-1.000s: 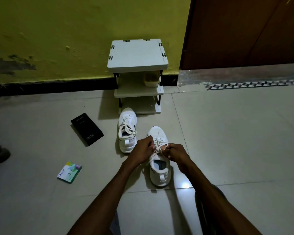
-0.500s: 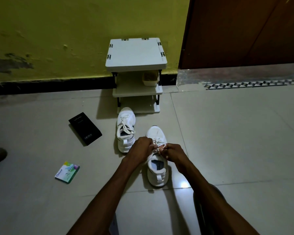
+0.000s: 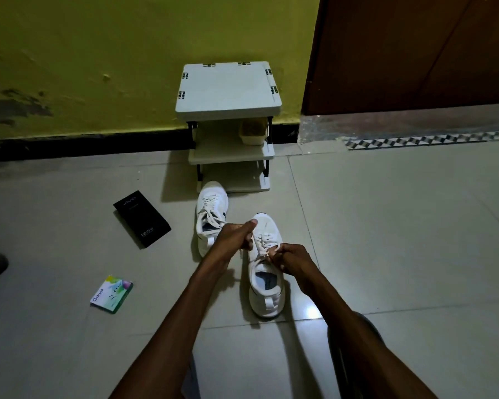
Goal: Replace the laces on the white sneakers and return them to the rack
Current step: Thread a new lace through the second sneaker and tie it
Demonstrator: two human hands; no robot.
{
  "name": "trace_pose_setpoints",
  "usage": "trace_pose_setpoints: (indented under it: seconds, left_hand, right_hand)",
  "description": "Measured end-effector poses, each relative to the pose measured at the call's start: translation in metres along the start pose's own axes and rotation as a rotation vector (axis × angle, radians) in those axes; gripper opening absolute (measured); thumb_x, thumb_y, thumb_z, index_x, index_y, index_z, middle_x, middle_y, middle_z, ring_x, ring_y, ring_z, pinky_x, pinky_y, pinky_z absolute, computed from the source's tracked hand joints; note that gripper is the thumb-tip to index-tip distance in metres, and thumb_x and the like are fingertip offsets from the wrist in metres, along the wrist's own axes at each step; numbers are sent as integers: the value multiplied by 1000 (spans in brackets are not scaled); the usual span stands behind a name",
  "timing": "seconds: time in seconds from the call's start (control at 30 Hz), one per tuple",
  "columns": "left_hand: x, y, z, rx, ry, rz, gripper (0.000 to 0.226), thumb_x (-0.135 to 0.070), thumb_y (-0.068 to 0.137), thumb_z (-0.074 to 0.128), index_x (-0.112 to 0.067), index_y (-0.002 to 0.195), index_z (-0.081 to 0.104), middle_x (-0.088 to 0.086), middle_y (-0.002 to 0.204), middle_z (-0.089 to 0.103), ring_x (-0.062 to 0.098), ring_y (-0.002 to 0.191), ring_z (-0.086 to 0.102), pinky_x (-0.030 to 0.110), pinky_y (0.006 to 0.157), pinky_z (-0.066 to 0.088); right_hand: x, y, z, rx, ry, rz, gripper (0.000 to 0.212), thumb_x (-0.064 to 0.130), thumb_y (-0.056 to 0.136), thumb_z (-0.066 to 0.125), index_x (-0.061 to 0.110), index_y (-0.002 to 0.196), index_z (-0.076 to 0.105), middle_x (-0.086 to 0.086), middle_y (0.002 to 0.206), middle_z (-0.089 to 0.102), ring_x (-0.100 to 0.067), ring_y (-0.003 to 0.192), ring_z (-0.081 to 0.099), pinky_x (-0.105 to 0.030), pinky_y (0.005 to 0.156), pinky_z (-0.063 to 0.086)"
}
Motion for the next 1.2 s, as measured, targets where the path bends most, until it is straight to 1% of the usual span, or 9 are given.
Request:
trace_pose_setpoints:
  seconds: [0.13, 0.23, 0.33, 0.4, 0.6, 0.67, 0.8, 0.93, 1.2]
  left_hand:
    - [-9, -1, -13, -43, 544, 100, 49, -50, 84, 69, -11, 54, 62, -4, 44, 49, 9, 41, 45, 22, 53, 38]
    - [-1, -4, -21, -75, 915, 78, 42, -44, 83, 68, -12, 57, 62, -3, 51, 53, 15, 55, 56, 23, 53, 36]
    - [5, -7, -40, -181, 1158, -12, 14, -27, 84, 64, -13, 84, 67, 4, 89, 67, 25, 95, 65, 24, 69, 44]
    - [11, -9, -52, -239, 1292, -99, 27, -28, 87, 61, -12, 109, 64, 5, 114, 66, 25, 109, 62, 29, 84, 47]
    - [19, -9, -31, -181, 1571, 9, 41, -27, 90, 55, -16, 130, 53, 5, 131, 56, 25, 128, 47, 37, 107, 31]
    - [17, -8, -12, -132, 1499, 164, 42, -20, 92, 50, -12, 133, 50, 10, 133, 52, 28, 127, 45, 37, 104, 34]
    - [19, -8, 25, 74, 911, 233, 13, -21, 92, 56, -15, 102, 62, 3, 107, 61, 22, 102, 58, 29, 77, 39]
    - [26, -9, 28, -31, 731, 240, 13, -21, 83, 68, -14, 81, 57, -1, 88, 56, 15, 82, 56, 31, 71, 42]
    - [27, -12, 19, -99, 723, 245, 13, -12, 75, 69, -21, 71, 59, -3, 77, 62, 13, 74, 56, 23, 59, 34]
  right_hand:
    - [-3, 1, -1, -16, 23, 16, 8, 13, 84, 69, 9, 86, 76, -7, 86, 75, -19, 80, 68, -33, 74, 58]
    - [-7, -2, -9, -49, 78, 30, 13, 19, 87, 68, 8, 91, 75, -10, 90, 75, -23, 85, 70, -37, 76, 60]
    - [-13, -1, -29, -196, 49, 58, 16, 21, 85, 71, 6, 79, 75, -11, 75, 74, -20, 69, 67, -35, 64, 59]
    - [-18, 1, -42, -328, -107, 101, 19, 21, 75, 76, 8, 62, 73, -10, 64, 71, -22, 59, 64, -40, 66, 59]
    - [-27, 4, -39, -256, -200, 249, 19, 18, 72, 79, 7, 64, 65, -7, 61, 66, -22, 55, 61, -35, 62, 56]
    - [-17, 7, -44, -279, -326, 157, 22, 25, 71, 81, 11, 70, 64, -4, 64, 66, -21, 61, 62, -40, 69, 57]
    - [29, -2, -38, -286, -546, -182, 37, 23, 77, 79, 21, 106, 57, 7, 89, 63, -13, 80, 60, -26, 73, 46]
    - [41, -3, -1, -16, -779, -242, 30, 24, 75, 78, 22, 103, 67, 0, 95, 73, -16, 81, 67, -28, 72, 52]
    - [41, -15, -1, -122, -997, -304, 14, 19, 75, 74, 19, 90, 73, -2, 91, 73, -20, 80, 68, -24, 65, 50]
Point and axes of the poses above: each hand's wrist, its own y-axis towards the middle knuckle, its own z-axis out of the palm, x = y × z, the point moved 9 cm from there along y, towards the middle knuckle
